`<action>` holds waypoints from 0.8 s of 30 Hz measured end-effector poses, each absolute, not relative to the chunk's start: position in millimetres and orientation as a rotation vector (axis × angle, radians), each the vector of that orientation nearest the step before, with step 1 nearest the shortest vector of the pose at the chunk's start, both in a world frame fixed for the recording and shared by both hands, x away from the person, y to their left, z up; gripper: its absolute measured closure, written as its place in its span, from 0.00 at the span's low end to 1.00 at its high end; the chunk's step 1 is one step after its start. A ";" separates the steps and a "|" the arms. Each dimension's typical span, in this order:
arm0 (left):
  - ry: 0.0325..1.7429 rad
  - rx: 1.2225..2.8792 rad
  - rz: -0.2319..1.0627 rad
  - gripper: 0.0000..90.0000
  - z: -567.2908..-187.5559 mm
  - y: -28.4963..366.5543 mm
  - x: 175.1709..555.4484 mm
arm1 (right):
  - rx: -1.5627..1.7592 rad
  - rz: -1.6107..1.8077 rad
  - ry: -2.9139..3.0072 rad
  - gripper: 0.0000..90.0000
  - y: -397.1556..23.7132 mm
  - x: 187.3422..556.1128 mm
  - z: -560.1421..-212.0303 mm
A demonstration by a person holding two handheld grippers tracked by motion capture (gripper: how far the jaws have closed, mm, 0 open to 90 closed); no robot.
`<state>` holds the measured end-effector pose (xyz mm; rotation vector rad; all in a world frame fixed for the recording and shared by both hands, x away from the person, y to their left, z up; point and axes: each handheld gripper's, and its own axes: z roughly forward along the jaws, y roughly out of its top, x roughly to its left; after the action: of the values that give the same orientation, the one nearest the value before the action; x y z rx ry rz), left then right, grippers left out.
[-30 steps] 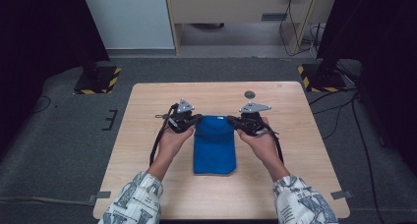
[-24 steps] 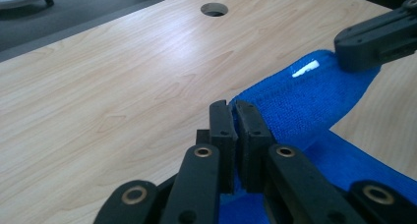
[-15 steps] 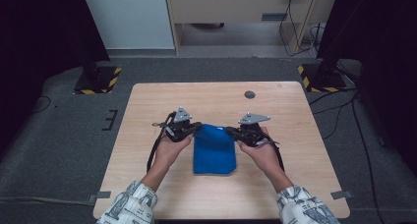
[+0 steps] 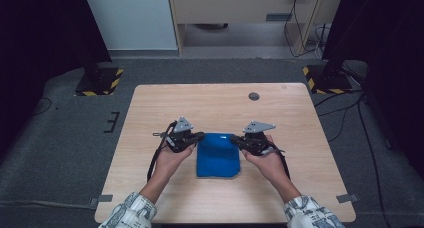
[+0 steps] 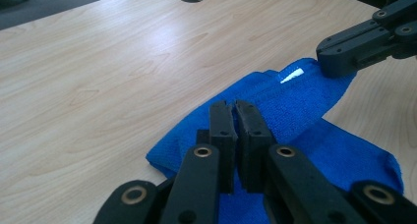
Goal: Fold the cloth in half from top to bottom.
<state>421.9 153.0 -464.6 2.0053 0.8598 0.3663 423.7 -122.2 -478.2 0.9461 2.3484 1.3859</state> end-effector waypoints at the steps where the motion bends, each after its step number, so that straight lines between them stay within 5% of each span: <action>1: 0.857 2.006 0.365 0.96 -465.6 153.0 420.7 | 0.945 1.384 2.350 0.98 -122.4 423.1 -478.9; 24: 0.848 2.015 0.320 0.95 -484.2 153.3 402.2 | 0.938 1.379 2.383 0.97 -126.8 409.4 -489.1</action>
<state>402.2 153.3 -484.2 2.0146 0.8475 0.3200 409.4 -126.8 -489.1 0.9382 2.3826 1.3787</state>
